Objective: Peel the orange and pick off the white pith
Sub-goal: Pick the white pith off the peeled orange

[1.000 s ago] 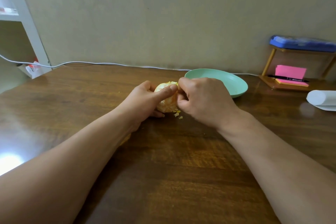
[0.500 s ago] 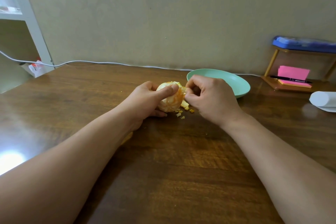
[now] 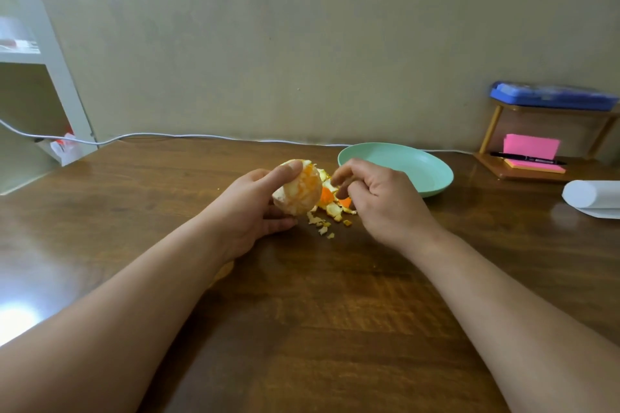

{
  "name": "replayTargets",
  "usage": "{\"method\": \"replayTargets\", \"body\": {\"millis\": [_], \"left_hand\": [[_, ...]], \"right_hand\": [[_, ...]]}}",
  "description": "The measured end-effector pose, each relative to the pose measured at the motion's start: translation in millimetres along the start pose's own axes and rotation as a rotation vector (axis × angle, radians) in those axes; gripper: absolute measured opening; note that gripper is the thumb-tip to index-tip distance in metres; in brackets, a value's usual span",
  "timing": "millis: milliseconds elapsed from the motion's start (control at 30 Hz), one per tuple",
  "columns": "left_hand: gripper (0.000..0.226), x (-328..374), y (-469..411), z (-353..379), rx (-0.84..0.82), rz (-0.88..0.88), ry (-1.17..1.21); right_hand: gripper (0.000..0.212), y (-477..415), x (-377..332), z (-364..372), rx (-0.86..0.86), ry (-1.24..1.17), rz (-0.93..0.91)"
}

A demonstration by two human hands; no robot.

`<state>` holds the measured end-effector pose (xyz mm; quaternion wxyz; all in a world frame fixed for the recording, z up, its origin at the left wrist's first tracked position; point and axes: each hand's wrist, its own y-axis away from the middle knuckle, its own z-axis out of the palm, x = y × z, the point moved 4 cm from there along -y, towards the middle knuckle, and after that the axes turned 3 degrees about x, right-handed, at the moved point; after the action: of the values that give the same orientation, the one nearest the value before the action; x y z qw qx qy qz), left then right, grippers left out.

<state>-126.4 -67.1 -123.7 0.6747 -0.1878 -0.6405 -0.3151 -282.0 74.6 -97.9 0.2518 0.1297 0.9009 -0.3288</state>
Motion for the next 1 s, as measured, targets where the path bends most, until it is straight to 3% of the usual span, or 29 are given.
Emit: {"method": "replayTargets", "body": {"millis": [200, 300, 433, 533, 700, 900, 1000], "left_hand": [[0.062, 3.3, 0.5, -6.9, 0.013, -0.054, 0.232], [0.072, 3.8, -0.2, -7.0, -0.002, -0.053, 0.295], [0.082, 2.7, -3.0, -7.8, -0.025, -0.045, 0.328], [0.084, 0.8, -6.2, -8.0, -0.036, -0.04, 0.328], [0.076, -2.7, -7.7, -5.8, -0.08, -0.053, 0.331], [0.04, -2.2, -6.3, -0.6, -0.1, -0.036, 0.243], [0.036, -1.7, -7.2, -0.3, -0.1, -0.001, 0.184]], "right_hand": [[0.029, 1.8, -2.4, 10.5, -0.125, 0.101, 0.003], [0.029, 0.2, -3.3, 16.0, -0.117, 0.177, -0.062], [0.002, -0.7, -6.8, 13.5, 0.022, 0.205, -0.179], [0.009, -0.6, -10.6, 5.6, 0.155, 0.142, -0.165], [0.016, 2.0, -17.1, 1.2, 0.178, 0.061, -0.151], [0.013, 4.0, -19.8, 5.6, 0.175, 0.125, -0.187], [0.014, 4.5, -21.5, 2.8, 0.177, 0.095, -0.171]]}}
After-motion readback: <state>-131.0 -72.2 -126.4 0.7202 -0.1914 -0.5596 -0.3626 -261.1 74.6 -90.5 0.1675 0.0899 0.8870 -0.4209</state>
